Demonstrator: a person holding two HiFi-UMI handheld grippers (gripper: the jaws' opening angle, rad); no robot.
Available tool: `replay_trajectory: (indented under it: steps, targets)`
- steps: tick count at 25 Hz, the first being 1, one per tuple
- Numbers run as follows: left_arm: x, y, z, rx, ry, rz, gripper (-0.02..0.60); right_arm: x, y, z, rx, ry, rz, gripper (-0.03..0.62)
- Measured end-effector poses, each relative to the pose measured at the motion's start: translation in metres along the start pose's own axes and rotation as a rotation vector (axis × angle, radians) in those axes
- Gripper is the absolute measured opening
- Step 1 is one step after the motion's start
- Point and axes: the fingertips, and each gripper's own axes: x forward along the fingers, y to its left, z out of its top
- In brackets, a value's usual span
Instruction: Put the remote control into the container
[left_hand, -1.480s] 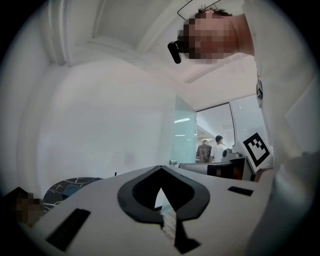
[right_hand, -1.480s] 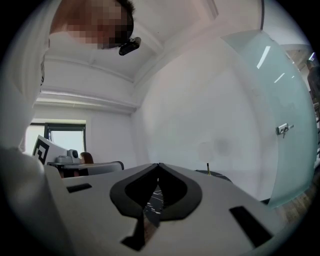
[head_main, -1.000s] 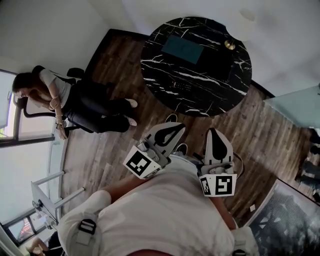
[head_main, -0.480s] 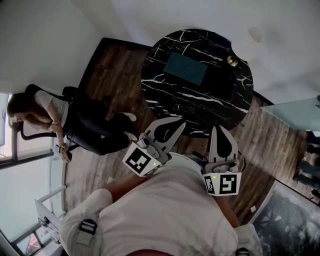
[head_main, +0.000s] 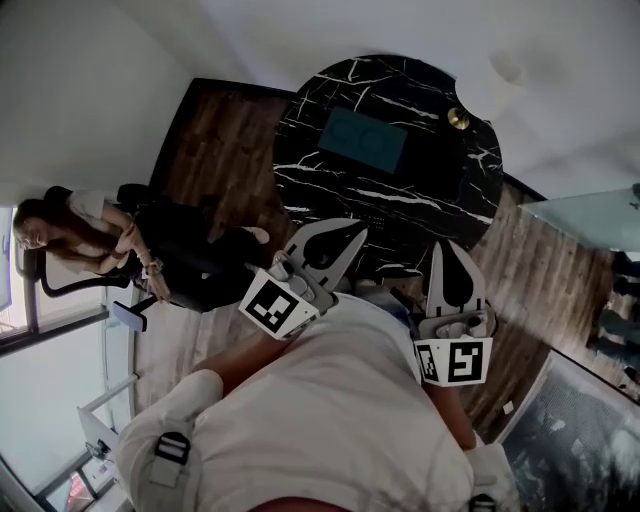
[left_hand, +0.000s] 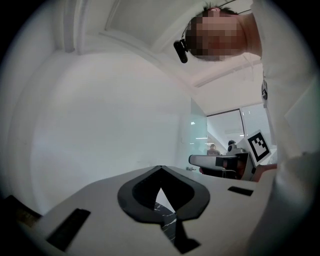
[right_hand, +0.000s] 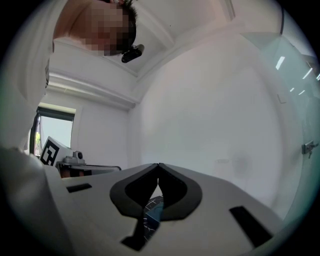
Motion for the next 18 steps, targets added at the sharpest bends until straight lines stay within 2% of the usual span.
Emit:
replay_trajectory:
  steps: [5, 9, 11, 13, 18]
  targets:
    - [0.008, 0.013, -0.002, 0.03, 0.067, 0.012, 0.006, 0.028, -0.019, 0.024, -0.132, 0.018, 0.127, 0.009]
    - [0.015, 0.045, -0.025, 0.058, 0.132, 0.056, 0.006, 0.071, -0.015, -0.008, -0.193, 0.162, 0.324, 0.009]
    - [0.018, 0.059, -0.045, 0.072, 0.167, 0.077, 0.006, 0.09, -0.01, -0.046, -0.281, 0.272, 0.388, 0.009]
    - [0.021, 0.072, -0.073, 0.058, 0.195, 0.076, 0.006, 0.106, -0.004, -0.101, -0.351, 0.396, 0.449, 0.009]
    - [0.019, 0.091, -0.167, -0.032, 0.35, 0.043, 0.006, 0.109, 0.015, -0.248, -0.388, 0.673, 0.628, 0.011]
